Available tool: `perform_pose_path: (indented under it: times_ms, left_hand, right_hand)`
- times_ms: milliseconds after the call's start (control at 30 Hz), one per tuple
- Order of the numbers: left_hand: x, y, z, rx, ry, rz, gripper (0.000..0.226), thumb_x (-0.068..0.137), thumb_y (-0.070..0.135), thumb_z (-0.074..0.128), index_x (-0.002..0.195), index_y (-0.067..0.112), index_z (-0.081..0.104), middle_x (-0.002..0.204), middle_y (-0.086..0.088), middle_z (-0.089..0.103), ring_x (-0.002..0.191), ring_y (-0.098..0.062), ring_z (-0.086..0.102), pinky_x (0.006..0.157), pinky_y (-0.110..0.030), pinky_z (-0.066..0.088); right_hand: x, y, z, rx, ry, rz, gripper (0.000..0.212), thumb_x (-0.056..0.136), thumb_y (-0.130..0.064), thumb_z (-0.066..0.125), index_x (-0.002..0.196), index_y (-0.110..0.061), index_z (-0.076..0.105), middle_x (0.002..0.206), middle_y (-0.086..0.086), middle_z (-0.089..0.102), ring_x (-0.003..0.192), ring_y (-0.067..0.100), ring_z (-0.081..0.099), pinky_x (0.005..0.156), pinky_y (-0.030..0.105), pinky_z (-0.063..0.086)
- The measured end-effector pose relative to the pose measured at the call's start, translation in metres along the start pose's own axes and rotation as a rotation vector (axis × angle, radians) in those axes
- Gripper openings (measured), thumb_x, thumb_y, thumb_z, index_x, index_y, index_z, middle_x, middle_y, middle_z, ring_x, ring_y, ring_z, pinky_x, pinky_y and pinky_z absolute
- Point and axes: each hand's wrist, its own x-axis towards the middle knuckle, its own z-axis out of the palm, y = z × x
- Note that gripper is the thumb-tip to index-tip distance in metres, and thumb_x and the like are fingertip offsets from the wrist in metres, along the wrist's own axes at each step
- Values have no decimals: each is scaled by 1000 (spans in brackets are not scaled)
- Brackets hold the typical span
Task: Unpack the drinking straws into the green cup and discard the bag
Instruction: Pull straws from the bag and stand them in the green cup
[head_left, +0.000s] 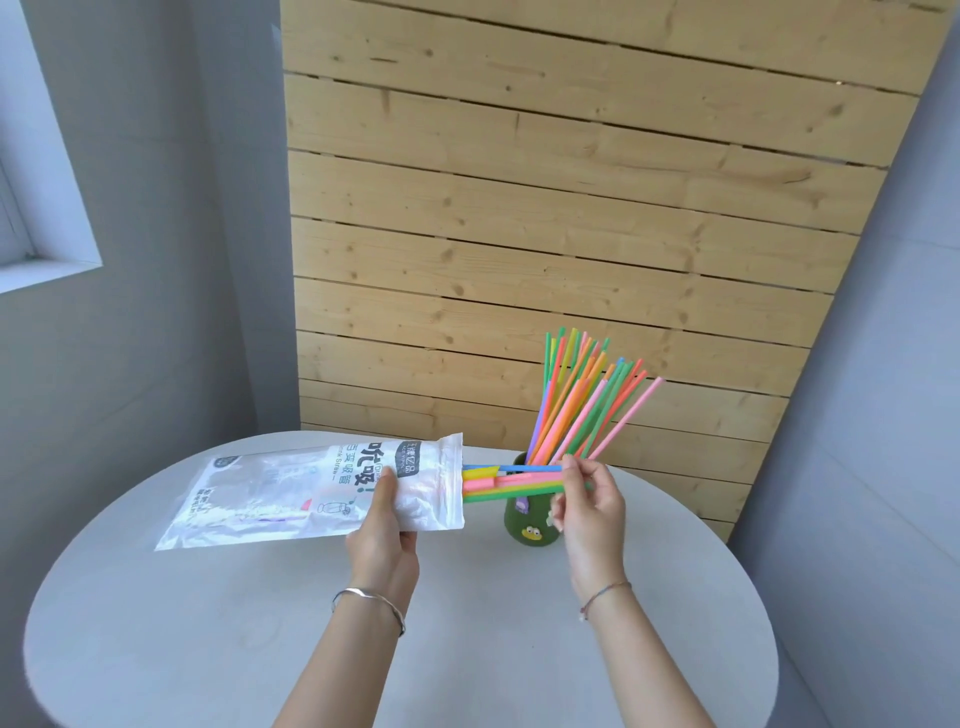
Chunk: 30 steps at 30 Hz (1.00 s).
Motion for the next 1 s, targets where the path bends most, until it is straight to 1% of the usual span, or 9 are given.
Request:
perform_pose_path:
  times_ms: [67, 200, 300, 367, 467, 567, 667, 833, 1000]
  left_hand:
    - [0, -3, 0, -2, -6, -14, 20, 88, 15, 68, 106, 14, 59, 97, 5, 67, 83, -7, 64, 71, -22, 52]
    - [-5, -11, 3, 3, -26, -45, 22, 88, 15, 67, 108, 12, 59, 98, 3, 67, 83, -8, 64, 70, -22, 51]
    - [-6, -15, 3, 22, -80, -62, 21, 88, 18, 67, 107, 14, 61, 99, 2, 69, 78, -6, 68, 65, -22, 56]
    - [-4, -15, 3, -6, -102, -70, 31, 88, 21, 67, 117, 15, 61, 110, 1, 70, 85, -7, 69, 63, -20, 59]
    - [-1, -12, 1, -80, -87, -74, 47, 88, 25, 67, 132, 14, 57, 126, -1, 66, 100, -11, 66, 67, -20, 59]
    - [0, -13, 1, -110, -91, -88, 48, 89, 24, 66, 135, 14, 55, 125, -1, 66, 94, -9, 66, 61, -18, 58]
    - [-1, -18, 2, -99, -91, -124, 46, 90, 17, 64, 135, 10, 54, 118, -2, 67, 88, -9, 65, 54, -18, 56]
    - [-2, -27, 3, -27, -131, -174, 45, 91, 19, 62, 133, 6, 55, 126, -6, 64, 89, -10, 65, 62, -19, 58]
    - [4, -26, 0, -32, -104, -181, 47, 90, 17, 64, 134, 5, 54, 131, -8, 63, 92, -12, 65, 66, -21, 59]
  right_hand:
    - [-2, -1, 2, 62, 6, 62, 14, 93, -14, 55, 79, -10, 54, 56, 6, 41, 33, 8, 34, 35, 17, 30]
    - [-14, 8, 16, 96, -126, 216, 9, 89, -20, 61, 87, -11, 59, 60, 2, 47, 36, 10, 37, 36, 19, 27]
    - [-17, 5, 19, -4, -138, 164, 13, 92, -18, 57, 88, -5, 58, 61, 6, 46, 34, 9, 39, 34, 18, 28]
    - [-15, -5, 16, 1, -78, 117, 24, 94, -21, 52, 82, -2, 61, 56, 6, 49, 35, 11, 40, 34, 16, 28]
    - [-10, -20, 8, 88, 51, 33, 33, 97, -23, 47, 70, -8, 59, 44, -3, 48, 34, 10, 39, 34, 15, 31]
    - [-6, -23, 2, 104, 115, 1, 36, 97, -28, 44, 66, -16, 57, 44, -6, 45, 38, 10, 36, 37, 18, 28]
    - [-9, -17, 6, 82, 52, 69, 31, 97, -24, 46, 71, -10, 59, 44, -7, 49, 35, 6, 40, 35, 16, 30]
    - [-17, -5, 19, -73, -161, 110, 19, 94, -14, 51, 80, -4, 58, 39, -10, 45, 30, 7, 35, 33, 16, 26]
    - [-11, -13, 14, -53, -87, 102, 27, 96, -19, 49, 77, -3, 60, 45, 1, 47, 29, 8, 38, 32, 16, 27]
